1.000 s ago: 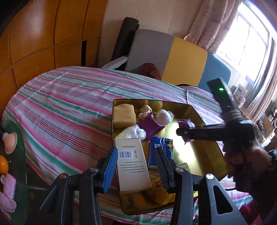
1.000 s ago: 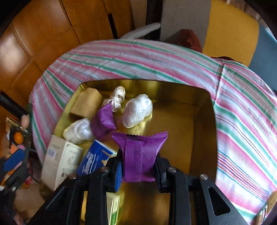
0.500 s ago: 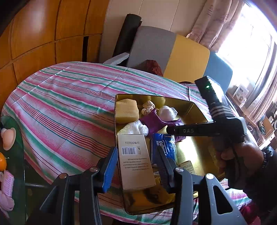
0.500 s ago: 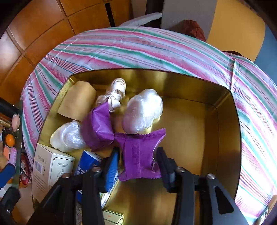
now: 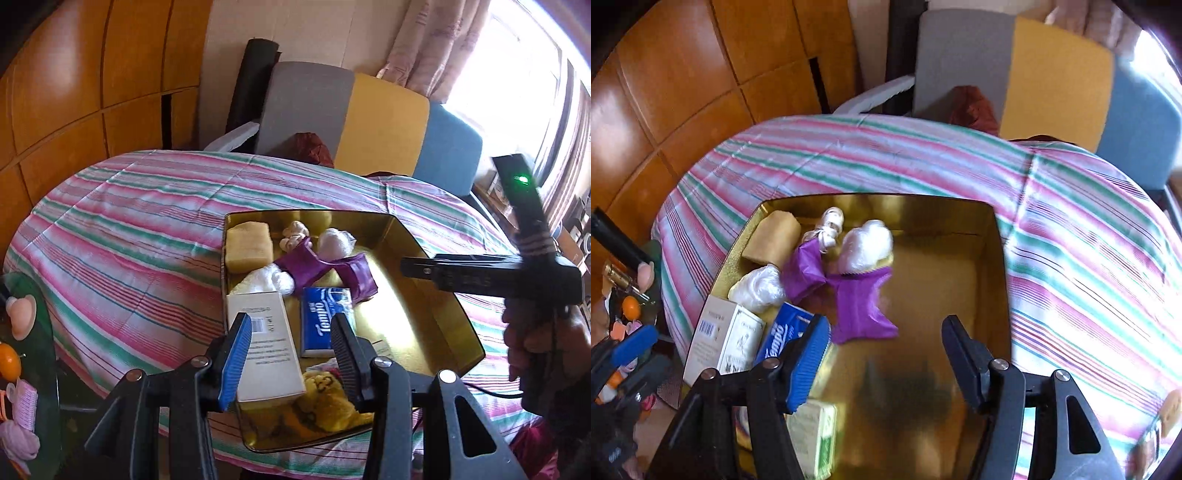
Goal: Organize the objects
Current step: 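Withdraw both tools from the tray toward the sponge and cracker packet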
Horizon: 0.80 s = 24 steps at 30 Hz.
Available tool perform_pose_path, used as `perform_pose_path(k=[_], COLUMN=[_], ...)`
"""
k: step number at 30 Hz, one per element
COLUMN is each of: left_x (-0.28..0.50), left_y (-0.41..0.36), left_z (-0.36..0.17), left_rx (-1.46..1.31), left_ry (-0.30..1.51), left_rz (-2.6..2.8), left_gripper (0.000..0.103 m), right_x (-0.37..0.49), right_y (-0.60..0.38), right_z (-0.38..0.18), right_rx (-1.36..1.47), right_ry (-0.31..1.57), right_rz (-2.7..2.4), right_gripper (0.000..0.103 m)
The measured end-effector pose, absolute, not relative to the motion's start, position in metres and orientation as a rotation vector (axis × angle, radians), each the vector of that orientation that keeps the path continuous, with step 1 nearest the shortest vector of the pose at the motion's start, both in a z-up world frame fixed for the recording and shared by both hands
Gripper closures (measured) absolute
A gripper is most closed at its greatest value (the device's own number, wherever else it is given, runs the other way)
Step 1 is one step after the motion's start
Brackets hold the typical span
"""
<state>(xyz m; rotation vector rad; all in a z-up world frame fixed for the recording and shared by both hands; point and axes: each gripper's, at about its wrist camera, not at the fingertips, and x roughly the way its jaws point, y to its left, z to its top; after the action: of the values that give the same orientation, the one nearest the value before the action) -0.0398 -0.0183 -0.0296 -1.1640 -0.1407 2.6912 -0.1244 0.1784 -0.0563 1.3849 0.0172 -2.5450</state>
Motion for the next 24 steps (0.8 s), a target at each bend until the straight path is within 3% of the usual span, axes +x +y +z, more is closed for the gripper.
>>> perform_pose_path(k=[15,24], left_x=[-0.034,-0.035], left_y=[0.039,0.09], left_z=[-0.013,-0.01], left_rx=[-1.103,-1.078], left_ry=[0.047,0.162], left_rz=[2.611,2.514], left_gripper=[0.058,0.058], right_x=[-0.051,-0.012], right_y=[0.32,0.44], right_z=[-0.04,-0.04], right_rx=[1.391,1.452], right_ry=[-0.167,-0.396], right_rz=[-2.782,-2.989], right_gripper=[0.031,0.028])
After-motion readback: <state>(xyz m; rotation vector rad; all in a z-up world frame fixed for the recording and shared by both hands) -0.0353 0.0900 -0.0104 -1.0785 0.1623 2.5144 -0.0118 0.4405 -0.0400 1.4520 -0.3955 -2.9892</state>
